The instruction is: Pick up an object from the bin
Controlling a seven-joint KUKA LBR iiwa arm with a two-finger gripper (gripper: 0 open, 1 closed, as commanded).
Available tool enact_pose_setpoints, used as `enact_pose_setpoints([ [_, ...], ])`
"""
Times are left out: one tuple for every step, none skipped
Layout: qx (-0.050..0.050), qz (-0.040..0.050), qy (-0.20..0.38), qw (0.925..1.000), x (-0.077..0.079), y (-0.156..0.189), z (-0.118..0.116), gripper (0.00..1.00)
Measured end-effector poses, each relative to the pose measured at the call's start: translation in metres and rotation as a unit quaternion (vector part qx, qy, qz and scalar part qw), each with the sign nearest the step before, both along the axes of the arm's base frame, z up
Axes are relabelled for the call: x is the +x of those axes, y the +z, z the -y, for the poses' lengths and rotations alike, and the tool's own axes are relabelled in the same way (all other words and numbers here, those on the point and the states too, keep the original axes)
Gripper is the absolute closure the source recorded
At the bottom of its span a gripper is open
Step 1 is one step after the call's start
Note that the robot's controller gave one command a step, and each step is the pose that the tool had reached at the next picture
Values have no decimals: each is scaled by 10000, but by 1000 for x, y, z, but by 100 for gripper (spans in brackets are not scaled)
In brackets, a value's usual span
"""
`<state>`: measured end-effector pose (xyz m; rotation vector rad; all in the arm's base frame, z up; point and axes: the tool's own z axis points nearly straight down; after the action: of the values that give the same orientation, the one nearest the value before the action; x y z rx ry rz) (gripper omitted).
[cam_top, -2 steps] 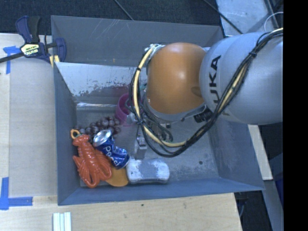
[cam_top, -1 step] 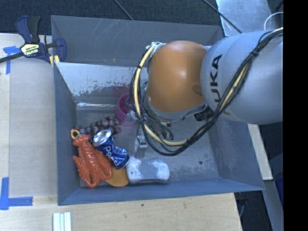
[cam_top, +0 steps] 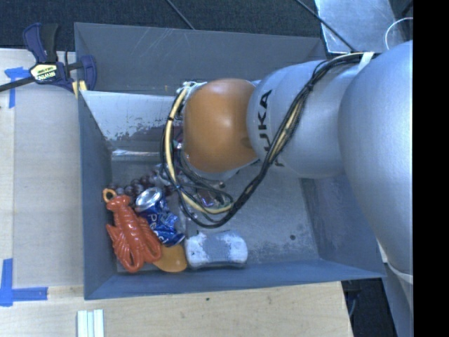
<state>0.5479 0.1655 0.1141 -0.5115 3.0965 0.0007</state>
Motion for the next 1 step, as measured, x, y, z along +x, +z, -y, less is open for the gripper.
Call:
enact_pose_setpoints([
  [5, 36, 1723, 9850, 33, 39, -24, 0],
])
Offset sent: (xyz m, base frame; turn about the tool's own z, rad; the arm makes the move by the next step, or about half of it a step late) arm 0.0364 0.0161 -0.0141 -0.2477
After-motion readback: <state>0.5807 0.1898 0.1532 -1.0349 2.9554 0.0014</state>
